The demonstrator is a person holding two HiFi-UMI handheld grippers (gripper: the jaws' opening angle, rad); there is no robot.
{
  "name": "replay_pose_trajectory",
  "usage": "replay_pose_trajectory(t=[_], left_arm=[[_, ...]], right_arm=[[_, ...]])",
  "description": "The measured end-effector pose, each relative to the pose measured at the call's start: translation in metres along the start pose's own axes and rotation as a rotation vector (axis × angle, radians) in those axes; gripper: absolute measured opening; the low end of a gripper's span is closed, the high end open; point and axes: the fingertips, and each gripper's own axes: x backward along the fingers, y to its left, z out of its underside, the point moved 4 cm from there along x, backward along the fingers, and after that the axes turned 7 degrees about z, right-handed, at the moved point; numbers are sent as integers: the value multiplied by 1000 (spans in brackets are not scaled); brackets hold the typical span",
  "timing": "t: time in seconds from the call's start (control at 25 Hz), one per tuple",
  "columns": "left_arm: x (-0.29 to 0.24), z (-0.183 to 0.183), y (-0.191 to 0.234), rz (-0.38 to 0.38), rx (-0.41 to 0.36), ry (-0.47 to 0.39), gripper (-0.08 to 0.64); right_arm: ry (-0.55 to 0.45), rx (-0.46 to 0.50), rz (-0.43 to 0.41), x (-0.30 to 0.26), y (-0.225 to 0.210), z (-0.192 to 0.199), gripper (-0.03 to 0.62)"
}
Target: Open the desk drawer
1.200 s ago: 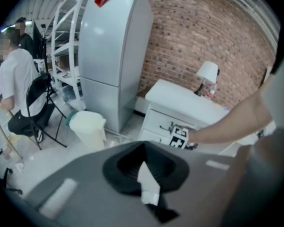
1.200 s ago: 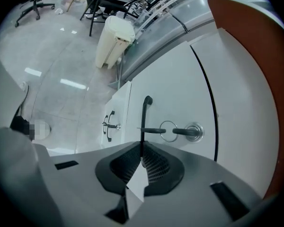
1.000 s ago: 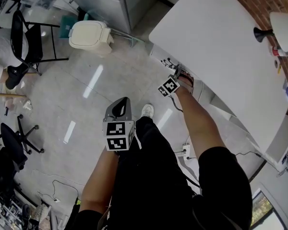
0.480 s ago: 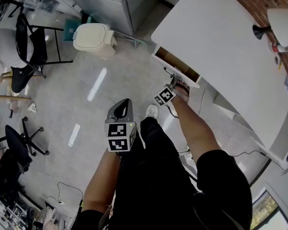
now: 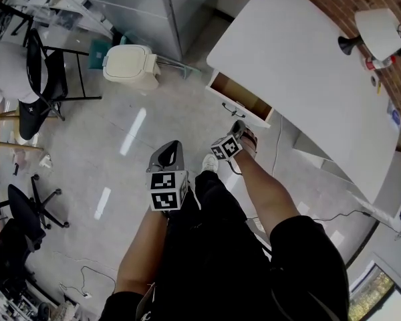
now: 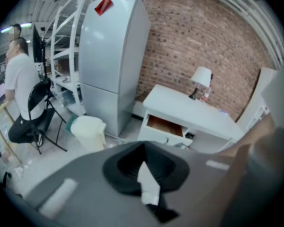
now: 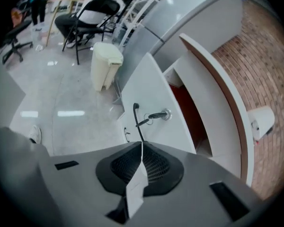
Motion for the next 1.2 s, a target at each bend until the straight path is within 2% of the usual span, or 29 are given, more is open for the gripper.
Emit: replay_pose_trajectory(t=[0.12,0.24,0.36,0.48,0.6,0.76,0.84,1.0,1.2], left_arm=[[6,-11,-4,24,-18,-24,-2],[15,-21,-8,42,-41,-46,-1],[25,-31,-9,48,-50,-70,-2],[39,-45,-13,35,-60,-97,-2],[54,-68,-15,22,-61,-153,-2],[72,-97,-21,20,-72,-236,-2],[85,-113,-18,11,-86,-282,-2],[112,-136,-15,-25,-106,-361,-2],[130,-154,-12,-57,-132,-414,-2]], right_arm=[[-26,-227,-95,39,-8,-1,0],[-50,-386,-143,77,-20,-4,-2],[-118,-492,-156,118,-44,-19,-2],[-230,-589,-146,158,-82,-38,-2],[-367,-666,-140,199,-121,-66,-2],[-508,-822,-153,253,-171,-97,-2],[-582,-864,-147,279,-190,-116,-2],[-710,-878,-154,328,-219,-140,-2],[-792,-889,-185,359,-233,-157,-2]])
